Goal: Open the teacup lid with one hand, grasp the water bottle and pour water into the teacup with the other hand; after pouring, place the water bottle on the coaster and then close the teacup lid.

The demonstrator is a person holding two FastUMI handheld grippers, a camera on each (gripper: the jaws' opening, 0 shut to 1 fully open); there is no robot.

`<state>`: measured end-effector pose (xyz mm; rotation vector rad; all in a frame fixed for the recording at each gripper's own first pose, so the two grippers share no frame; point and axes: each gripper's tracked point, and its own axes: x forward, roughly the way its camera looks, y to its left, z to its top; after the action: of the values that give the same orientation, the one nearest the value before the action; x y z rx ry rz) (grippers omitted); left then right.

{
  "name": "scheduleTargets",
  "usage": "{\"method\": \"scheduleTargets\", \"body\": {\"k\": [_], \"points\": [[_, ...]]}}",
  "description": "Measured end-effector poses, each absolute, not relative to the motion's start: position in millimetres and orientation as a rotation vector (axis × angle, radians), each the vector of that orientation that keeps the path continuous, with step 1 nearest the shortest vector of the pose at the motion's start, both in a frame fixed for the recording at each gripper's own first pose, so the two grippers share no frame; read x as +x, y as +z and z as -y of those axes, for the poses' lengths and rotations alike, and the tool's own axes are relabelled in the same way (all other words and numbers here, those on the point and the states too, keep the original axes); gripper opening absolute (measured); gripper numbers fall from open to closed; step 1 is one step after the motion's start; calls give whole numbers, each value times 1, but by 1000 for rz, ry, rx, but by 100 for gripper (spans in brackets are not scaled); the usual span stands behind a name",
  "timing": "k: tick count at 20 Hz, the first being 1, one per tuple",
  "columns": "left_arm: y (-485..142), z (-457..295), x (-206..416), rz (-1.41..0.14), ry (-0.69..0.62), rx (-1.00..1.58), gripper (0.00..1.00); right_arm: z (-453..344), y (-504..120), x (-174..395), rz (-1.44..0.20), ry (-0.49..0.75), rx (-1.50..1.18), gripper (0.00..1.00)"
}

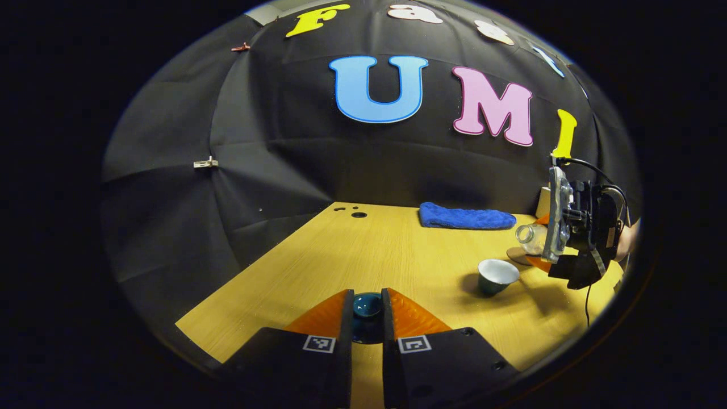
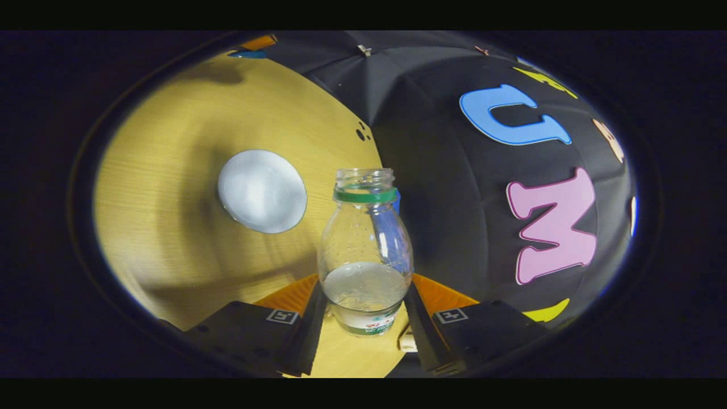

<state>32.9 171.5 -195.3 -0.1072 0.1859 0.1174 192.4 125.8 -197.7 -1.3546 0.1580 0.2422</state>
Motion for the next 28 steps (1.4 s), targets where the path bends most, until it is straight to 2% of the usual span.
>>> {"method": "scheduleTargets", "body": {"k": [2,3,4,5,6,7,8,9,18,19,20,28], "points": [[-199,-172,32,-190,122,-121,29,-126,-201,193,-165,255,-1413,67],[-202,-173,32,-190,124,-129,29,-127,-205,192,-166,271,-1444,75],[-202,-173,31,-189,127,-132,26,-127,-207,192,-169,283,-1478,67],[-203,-176,30,-188,136,-130,29,-128,-209,196,-171,294,-1505,67],[-204,-178,28,-186,143,-127,26,-128,-211,197,-171,304,-1528,72],[-204,-181,27,-184,150,-129,26,-129,-212,196,-167,308,-1549,67],[-203,-183,26,-182,156,-138,26,-129,-211,196,-161,308,-1568,67],[-204,-184,25,-182,158,-148,26,-130,-212,195,-156,309,-1585,72],[-212,-199,10,-196,188,-152,26,-137,-206,201,-132,342,-1733,72],[-213,-198,8,-197,185,-155,29,-139,-204,203,-127,349,-1751,72],[-213,-199,7,-197,182,-159,26,-141,-203,202,-118,358,-1764,72],[-218,-199,6,-206,186,-161,26,-139,-206,210,-147,372,-1835,71]]}}
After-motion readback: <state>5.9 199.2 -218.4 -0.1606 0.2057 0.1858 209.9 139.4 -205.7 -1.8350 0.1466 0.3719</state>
